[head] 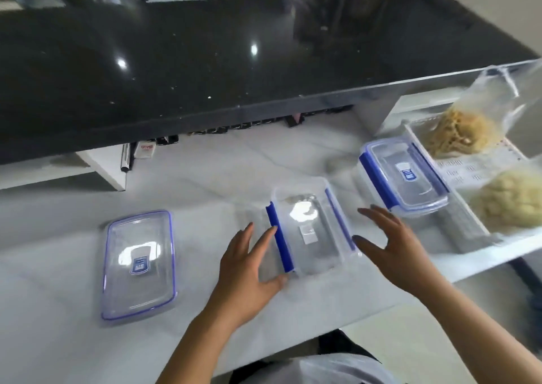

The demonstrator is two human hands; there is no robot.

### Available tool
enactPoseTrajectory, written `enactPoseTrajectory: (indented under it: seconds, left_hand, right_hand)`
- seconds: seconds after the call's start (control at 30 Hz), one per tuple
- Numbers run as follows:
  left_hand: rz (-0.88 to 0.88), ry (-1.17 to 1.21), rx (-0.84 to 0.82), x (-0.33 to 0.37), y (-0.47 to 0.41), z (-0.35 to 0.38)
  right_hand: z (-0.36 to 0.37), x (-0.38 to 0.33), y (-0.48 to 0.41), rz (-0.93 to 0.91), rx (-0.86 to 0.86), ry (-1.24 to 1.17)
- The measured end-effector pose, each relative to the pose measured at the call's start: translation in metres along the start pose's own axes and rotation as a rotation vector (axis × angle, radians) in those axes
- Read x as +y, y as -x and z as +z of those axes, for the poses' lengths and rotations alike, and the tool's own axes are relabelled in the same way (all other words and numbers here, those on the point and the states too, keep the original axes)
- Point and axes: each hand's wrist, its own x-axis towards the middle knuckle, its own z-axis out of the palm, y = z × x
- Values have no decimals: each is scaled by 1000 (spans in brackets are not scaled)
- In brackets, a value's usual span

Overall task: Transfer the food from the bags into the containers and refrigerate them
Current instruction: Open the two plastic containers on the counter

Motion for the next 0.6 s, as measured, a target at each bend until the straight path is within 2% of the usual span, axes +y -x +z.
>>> enactPoseTrajectory:
  seconds: [0.1,0.23,0.4,0.5,0.6]
  left_hand:
    - [2,-148,4,33,-15,34]
    - [-159,-297,55,82,-36,86]
    - [-357,-400,130,120,-51,124]
    - [-395,-458,133,129,-58,136]
    - [-419,-489,101,130,-63,138]
  right_hand:
    - [-27,61,-26,45,41,67]
    - [-51,114,-72,-51,-31,143]
    - [-57,132,-118,-154,-158,287]
    - [-52,141,-133,-180,-234,341]
    - [-44,146,-131,-191,-229,350]
